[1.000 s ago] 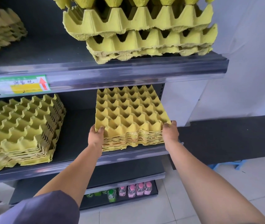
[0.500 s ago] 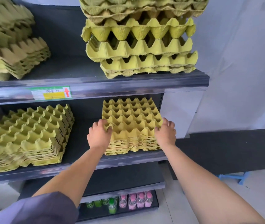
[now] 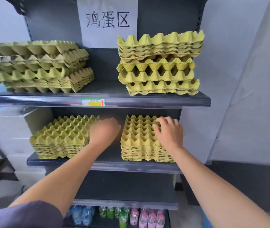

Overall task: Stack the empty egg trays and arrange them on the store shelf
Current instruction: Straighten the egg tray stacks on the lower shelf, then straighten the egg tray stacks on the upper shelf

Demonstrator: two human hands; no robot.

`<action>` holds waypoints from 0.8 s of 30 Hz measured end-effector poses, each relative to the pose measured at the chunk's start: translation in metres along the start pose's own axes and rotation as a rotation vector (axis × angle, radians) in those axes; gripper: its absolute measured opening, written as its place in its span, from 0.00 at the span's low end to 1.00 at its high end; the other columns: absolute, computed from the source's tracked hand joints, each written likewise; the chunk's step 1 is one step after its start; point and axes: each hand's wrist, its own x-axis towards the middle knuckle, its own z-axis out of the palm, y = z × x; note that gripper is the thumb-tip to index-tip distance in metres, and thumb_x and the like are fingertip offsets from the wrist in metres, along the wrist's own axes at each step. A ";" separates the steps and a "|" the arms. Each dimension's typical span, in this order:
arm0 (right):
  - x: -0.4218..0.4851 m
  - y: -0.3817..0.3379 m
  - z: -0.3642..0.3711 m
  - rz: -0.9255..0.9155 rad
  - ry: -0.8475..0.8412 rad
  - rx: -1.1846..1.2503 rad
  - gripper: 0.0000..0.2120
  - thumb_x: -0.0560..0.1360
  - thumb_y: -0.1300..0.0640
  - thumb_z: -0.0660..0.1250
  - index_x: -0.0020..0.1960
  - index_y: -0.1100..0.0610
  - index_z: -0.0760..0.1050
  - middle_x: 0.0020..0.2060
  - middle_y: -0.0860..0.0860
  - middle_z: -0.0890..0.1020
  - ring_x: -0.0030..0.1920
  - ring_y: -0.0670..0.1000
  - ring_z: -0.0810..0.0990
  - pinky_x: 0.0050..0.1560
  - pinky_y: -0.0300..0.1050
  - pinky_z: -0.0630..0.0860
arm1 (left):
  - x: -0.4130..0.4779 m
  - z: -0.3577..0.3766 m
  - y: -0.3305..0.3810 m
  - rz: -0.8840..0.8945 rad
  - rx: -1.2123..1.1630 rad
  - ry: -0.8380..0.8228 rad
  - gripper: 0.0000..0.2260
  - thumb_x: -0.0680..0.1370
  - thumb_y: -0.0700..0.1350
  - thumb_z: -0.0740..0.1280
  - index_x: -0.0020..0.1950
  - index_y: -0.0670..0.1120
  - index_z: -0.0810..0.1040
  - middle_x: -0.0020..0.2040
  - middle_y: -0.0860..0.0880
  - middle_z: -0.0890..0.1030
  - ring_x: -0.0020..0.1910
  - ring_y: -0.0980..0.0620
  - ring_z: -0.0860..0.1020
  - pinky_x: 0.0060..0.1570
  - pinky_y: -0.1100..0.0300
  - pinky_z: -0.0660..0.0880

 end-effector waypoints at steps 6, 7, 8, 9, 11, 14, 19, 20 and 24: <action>0.017 -0.067 -0.020 -0.175 0.063 0.171 0.13 0.79 0.49 0.61 0.57 0.53 0.78 0.55 0.51 0.79 0.56 0.56 0.75 0.53 0.51 0.71 | -0.006 -0.068 -0.017 0.053 0.111 -0.038 0.11 0.80 0.54 0.56 0.52 0.52 0.76 0.49 0.55 0.79 0.51 0.51 0.76 0.56 0.52 0.66; 0.021 -0.080 -0.022 -0.213 0.082 0.196 0.12 0.78 0.50 0.62 0.56 0.54 0.79 0.53 0.51 0.80 0.55 0.56 0.75 0.51 0.51 0.71 | -0.004 -0.078 -0.022 0.058 0.116 -0.080 0.11 0.79 0.54 0.56 0.52 0.53 0.76 0.49 0.56 0.79 0.51 0.52 0.76 0.57 0.52 0.66; 0.025 -0.092 -0.023 -0.251 0.096 0.215 0.11 0.78 0.51 0.62 0.55 0.54 0.79 0.52 0.51 0.80 0.54 0.56 0.76 0.50 0.51 0.71 | -0.004 -0.088 -0.028 0.065 0.118 -0.111 0.10 0.79 0.54 0.56 0.52 0.54 0.76 0.49 0.56 0.80 0.51 0.52 0.77 0.57 0.52 0.66; 0.031 -0.107 -0.025 -0.293 0.109 0.228 0.10 0.77 0.52 0.63 0.54 0.54 0.79 0.51 0.51 0.80 0.54 0.56 0.76 0.49 0.51 0.71 | -0.003 -0.099 -0.036 0.072 0.121 -0.118 0.10 0.79 0.54 0.57 0.52 0.54 0.75 0.49 0.57 0.80 0.51 0.53 0.77 0.57 0.52 0.66; 0.042 -0.137 -0.028 -0.372 0.134 0.249 0.10 0.77 0.52 0.63 0.53 0.54 0.79 0.50 0.51 0.80 0.53 0.55 0.76 0.47 0.50 0.72 | -0.001 -0.121 -0.053 0.091 0.130 -0.078 0.09 0.79 0.53 0.58 0.53 0.54 0.75 0.49 0.57 0.80 0.51 0.53 0.77 0.57 0.53 0.67; 0.061 -0.184 -0.034 -0.465 0.154 0.278 0.11 0.77 0.52 0.63 0.55 0.54 0.78 0.52 0.51 0.80 0.54 0.55 0.75 0.48 0.51 0.72 | 0.005 -0.155 -0.079 0.091 0.104 -0.017 0.10 0.79 0.52 0.59 0.57 0.53 0.75 0.51 0.56 0.79 0.51 0.53 0.76 0.57 0.53 0.69; 0.091 -0.258 -0.030 -0.528 0.133 0.334 0.12 0.78 0.53 0.63 0.59 0.54 0.78 0.56 0.51 0.79 0.58 0.55 0.73 0.52 0.50 0.71 | 0.028 -0.202 -0.142 0.133 0.124 0.058 0.09 0.79 0.51 0.61 0.56 0.51 0.76 0.49 0.54 0.79 0.50 0.51 0.77 0.54 0.51 0.74; 0.097 -0.270 -0.027 -0.534 0.122 0.330 0.13 0.78 0.52 0.63 0.60 0.54 0.77 0.57 0.50 0.78 0.59 0.55 0.72 0.53 0.50 0.71 | 0.033 -0.209 -0.155 0.130 0.128 0.069 0.09 0.79 0.51 0.61 0.56 0.51 0.76 0.49 0.55 0.78 0.49 0.52 0.77 0.53 0.51 0.74; 0.124 -0.309 -0.019 -0.537 0.072 0.274 0.16 0.79 0.51 0.60 0.64 0.52 0.74 0.61 0.49 0.76 0.63 0.54 0.71 0.57 0.50 0.73 | 0.056 -0.229 -0.204 0.141 0.144 0.093 0.11 0.79 0.51 0.61 0.59 0.50 0.76 0.48 0.55 0.77 0.45 0.54 0.74 0.50 0.56 0.74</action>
